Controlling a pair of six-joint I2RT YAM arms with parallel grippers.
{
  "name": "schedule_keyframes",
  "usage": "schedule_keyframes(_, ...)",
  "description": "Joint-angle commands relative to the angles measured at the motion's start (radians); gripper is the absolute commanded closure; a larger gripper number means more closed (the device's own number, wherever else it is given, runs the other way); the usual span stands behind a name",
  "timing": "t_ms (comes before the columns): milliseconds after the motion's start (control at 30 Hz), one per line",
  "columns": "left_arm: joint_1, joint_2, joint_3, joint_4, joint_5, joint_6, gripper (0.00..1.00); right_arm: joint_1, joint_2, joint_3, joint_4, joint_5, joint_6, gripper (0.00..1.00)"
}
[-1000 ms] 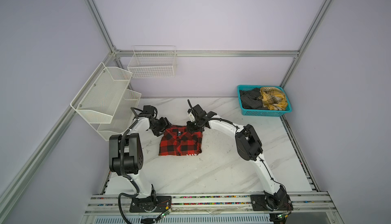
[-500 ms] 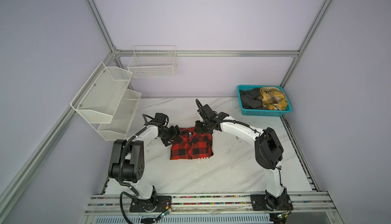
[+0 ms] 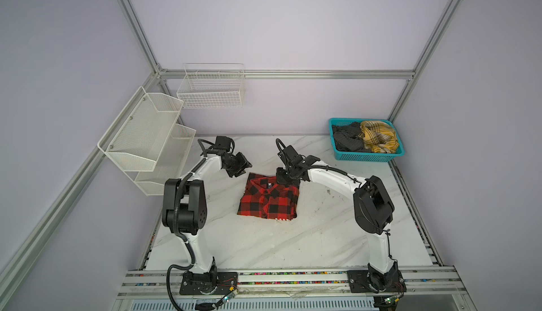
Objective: Fold and stack the long sleeve shirts
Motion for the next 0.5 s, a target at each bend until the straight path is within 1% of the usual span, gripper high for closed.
schedule_keyframes(0,0.003,0.059,0.143,-0.008,0.044,0.014,0.71,0.002,0.026,0.035,-0.043,0.029,-0.003,1.0)
schedule_keyframes(133,-0.011,0.124,0.173,-0.012,0.102,0.017,0.93,0.002,0.033,0.05,-0.048,0.031,0.0,1.0)
schedule_keyframes(200,-0.015,0.127,0.15,-0.017,0.114,0.018,1.0,0.002,0.039,0.063,-0.054,0.033,0.002,1.0)
schedule_keyframes(333,-0.015,0.084,0.065,-0.011,0.084,0.04,1.0,0.002,0.043,0.078,-0.063,0.037,0.005,1.0)
schedule_keyframes(433,-0.015,0.119,0.049,-0.01,0.096,0.051,1.0,0.002,0.037,0.063,-0.062,0.043,0.005,1.0)
schedule_keyframes(467,-0.017,0.136,0.05,-0.019,0.083,0.061,1.0,0.001,0.033,0.055,-0.061,0.046,0.006,1.0)
